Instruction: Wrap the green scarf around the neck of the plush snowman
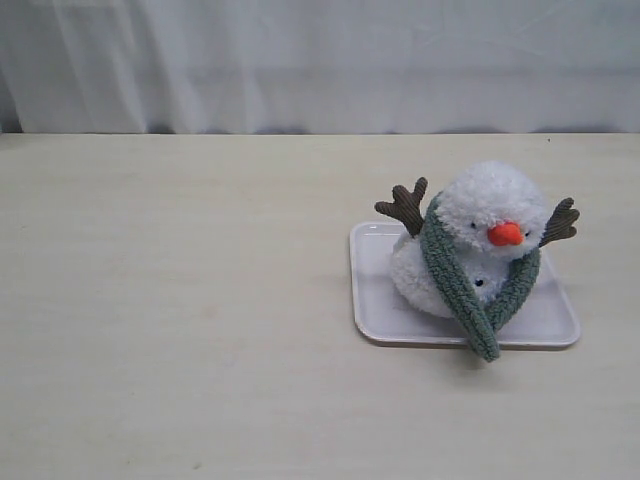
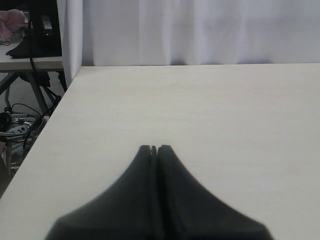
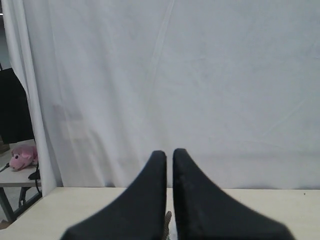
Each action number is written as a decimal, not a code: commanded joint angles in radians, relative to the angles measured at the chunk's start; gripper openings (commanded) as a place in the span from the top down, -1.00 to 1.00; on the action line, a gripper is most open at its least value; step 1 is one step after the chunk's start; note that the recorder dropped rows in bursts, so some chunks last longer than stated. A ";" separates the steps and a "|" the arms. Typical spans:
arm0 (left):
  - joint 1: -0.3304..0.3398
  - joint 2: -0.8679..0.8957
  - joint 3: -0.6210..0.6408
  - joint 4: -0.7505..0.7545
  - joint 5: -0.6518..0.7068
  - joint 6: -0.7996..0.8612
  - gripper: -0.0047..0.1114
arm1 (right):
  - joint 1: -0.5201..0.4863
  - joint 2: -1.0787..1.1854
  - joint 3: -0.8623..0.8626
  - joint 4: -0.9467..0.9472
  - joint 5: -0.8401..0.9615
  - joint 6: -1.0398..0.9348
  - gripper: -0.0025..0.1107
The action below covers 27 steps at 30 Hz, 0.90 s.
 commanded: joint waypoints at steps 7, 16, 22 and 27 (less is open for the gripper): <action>0.001 -0.002 0.003 -0.004 -0.013 -0.001 0.92 | -0.133 -0.009 0.001 0.031 -0.070 -0.006 0.88; 0.001 -0.002 0.003 -0.004 -0.013 -0.001 0.92 | -0.292 -0.073 0.097 0.220 -0.479 -0.168 0.88; 0.001 -0.002 0.003 -0.004 -0.013 -0.001 0.92 | -0.332 -0.073 0.117 0.320 -0.668 -0.319 0.88; 0.001 -0.002 0.003 -0.004 -0.013 -0.001 0.92 | -0.341 -0.073 0.197 0.320 -0.924 -0.319 0.88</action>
